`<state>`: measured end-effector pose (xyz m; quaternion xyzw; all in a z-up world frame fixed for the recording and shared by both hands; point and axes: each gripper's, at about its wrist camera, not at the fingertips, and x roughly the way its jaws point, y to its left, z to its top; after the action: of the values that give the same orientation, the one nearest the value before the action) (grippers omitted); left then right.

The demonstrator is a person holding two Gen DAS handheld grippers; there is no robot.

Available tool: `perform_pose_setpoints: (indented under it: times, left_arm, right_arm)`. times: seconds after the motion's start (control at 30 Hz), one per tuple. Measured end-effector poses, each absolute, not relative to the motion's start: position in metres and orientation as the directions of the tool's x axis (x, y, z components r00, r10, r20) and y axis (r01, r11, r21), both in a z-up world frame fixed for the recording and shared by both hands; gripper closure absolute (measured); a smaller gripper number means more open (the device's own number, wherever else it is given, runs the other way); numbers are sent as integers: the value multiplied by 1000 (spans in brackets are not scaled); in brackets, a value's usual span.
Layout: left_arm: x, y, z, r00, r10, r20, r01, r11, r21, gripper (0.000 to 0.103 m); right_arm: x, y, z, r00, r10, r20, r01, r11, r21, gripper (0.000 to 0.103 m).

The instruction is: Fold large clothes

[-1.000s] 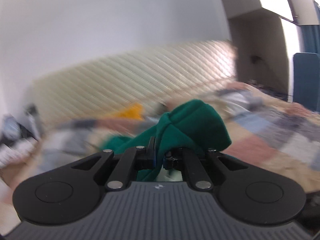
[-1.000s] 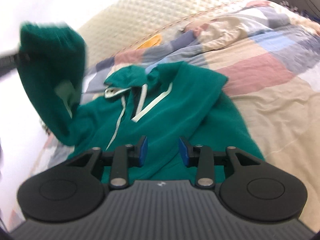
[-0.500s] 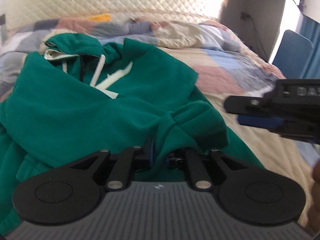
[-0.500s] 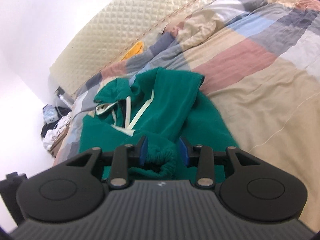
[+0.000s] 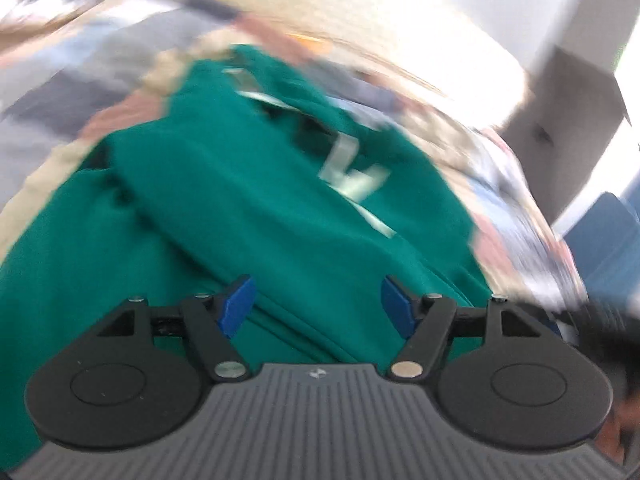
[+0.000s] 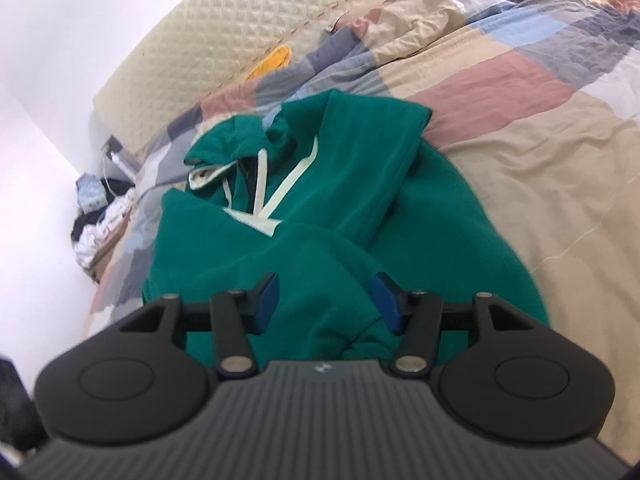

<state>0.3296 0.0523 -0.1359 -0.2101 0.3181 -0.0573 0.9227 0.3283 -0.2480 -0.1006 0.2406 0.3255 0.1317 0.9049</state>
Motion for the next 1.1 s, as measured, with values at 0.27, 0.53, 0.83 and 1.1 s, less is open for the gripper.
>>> perform_pose_setpoints:
  times: [0.27, 0.53, 0.83, 1.1]
  left_arm:
    - [393, 137, -179, 803, -152, -576, -319, 707, -631, 34]
    - [410, 149, -182, 890, -171, -423, -246, 600, -761, 89]
    - [404, 183, -159, 915, 49, -400, -339, 633, -696, 93]
    - [414, 176, -175, 826, 84, -557, -441, 712, -546, 90]
  right_arm:
    - [342, -224, -112, 741, 372, -559, -104, 886, 451, 47]
    - [361, -199, -133, 745, 333, -578, -147, 927, 345, 48]
    - [357, -163, -127, 735, 411, -539, -290, 909, 298, 49]
    - [365, -138, -146, 696, 377, -611, -332, 924, 192, 48]
